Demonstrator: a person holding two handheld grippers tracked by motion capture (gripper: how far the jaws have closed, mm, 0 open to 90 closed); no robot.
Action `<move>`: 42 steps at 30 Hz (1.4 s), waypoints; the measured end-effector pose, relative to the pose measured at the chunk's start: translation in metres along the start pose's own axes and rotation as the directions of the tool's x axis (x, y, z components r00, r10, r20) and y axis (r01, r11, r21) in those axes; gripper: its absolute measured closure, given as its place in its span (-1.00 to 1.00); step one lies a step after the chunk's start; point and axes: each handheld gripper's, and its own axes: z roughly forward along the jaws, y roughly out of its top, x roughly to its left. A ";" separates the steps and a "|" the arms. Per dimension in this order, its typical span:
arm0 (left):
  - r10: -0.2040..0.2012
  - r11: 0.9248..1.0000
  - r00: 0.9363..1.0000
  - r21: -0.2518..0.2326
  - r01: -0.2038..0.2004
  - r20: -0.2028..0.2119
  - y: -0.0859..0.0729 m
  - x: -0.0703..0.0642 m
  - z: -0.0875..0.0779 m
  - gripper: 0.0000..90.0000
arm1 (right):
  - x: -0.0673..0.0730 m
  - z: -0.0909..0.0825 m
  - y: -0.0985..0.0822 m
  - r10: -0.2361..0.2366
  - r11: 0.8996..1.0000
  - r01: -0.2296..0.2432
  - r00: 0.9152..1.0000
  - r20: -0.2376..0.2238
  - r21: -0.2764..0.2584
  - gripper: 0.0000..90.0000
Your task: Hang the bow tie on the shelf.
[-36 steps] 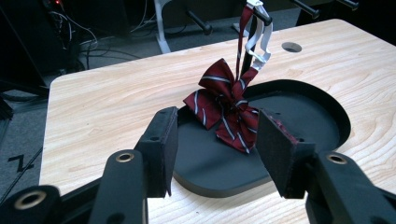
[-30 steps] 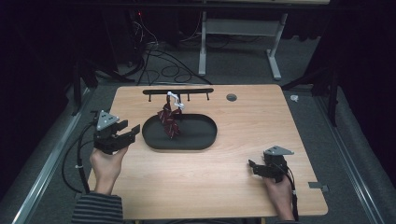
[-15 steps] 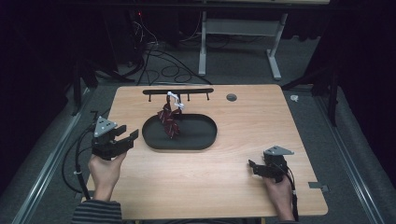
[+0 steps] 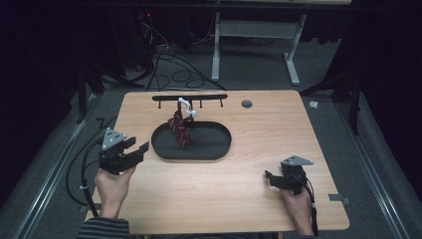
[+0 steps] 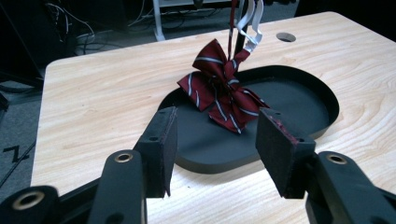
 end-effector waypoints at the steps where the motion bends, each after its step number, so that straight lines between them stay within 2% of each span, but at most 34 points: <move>1: 0.002 1.000 1.000 0.003 -0.002 -0.002 -0.001 0.000 0.000 0.09 | 0.000 0.000 0.000 -0.001 1.000 0.001 1.000 0.000 0.000 -0.38; 8: -0.004 1.000 1.000 0.016 0.004 0.000 -0.011 0.002 0.001 0.09 | 0.000 0.000 0.000 -0.002 1.000 0.002 1.000 0.001 -0.001 -0.38; 30: -0.039 0.999 0.999 0.015 0.039 0.005 -0.029 0.009 -0.001 0.07 | 0.000 0.000 0.000 -0.002 1.000 0.002 1.000 0.003 0.002 -0.38; 34: -0.033 0.999 0.999 0.010 0.033 0.004 -0.033 0.010 -0.001 0.07 | 0.000 0.000 0.000 -0.002 1.000 0.002 1.000 0.003 0.002 -0.38; 35: -0.047 0.999 0.999 0.017 0.047 0.009 -0.034 0.010 -0.002 0.07 | 0.000 0.000 0.000 -0.002 1.000 0.002 1.000 0.003 0.002 -0.38; 38: -0.042 0.999 0.999 0.017 0.042 0.005 -0.037 0.011 -0.002 0.06 | 0.000 0.000 0.000 -0.004 1.000 0.004 1.000 0.003 0.001 -0.38; 39: -0.054 0.998 0.999 0.023 0.054 0.008 -0.039 0.011 -0.002 0.06 | 0.000 0.000 0.000 -0.004 1.000 0.004 1.000 0.003 0.001 -0.38; 42: -0.059 0.998 0.998 0.024 0.058 0.009 -0.042 0.011 -0.003 0.06 | 0.000 0.000 0.000 -0.004 1.000 0.004 1.000 0.003 0.001 -0.38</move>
